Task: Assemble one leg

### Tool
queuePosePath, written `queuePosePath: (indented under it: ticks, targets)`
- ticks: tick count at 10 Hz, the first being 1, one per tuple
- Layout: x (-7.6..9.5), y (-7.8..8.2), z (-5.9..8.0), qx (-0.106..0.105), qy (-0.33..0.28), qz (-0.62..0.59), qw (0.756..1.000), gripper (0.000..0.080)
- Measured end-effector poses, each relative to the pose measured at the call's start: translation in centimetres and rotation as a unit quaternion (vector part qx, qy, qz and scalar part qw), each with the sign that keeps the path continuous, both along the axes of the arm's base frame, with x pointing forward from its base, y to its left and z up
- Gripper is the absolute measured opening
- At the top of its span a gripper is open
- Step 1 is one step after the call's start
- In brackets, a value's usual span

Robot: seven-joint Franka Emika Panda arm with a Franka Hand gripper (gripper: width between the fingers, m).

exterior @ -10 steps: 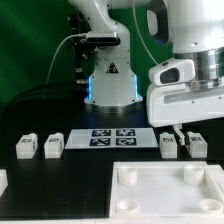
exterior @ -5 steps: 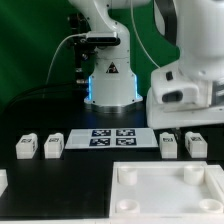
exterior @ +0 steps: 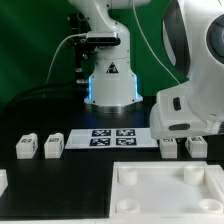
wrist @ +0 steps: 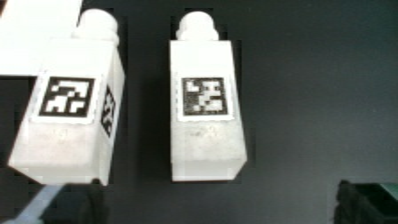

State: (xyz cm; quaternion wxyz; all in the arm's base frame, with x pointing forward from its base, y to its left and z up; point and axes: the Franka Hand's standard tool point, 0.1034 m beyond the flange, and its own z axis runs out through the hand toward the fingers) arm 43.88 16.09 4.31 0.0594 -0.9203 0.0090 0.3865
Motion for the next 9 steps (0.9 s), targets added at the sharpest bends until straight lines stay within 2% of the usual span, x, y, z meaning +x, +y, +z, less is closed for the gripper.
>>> queuePosePath:
  ticks: [2,6,9]
  targets:
    - [-1.1,0.3,-0.3,-0.015,0.025,-0.007,1.0,0.0649]
    - [-3.4,0.4,-1.9,-0.02,0.041,-0.002,0.999,0.0649]
    - [-4.1,1.4,-2.8,-0.024,0.048,0.003,0.999,0.0649]
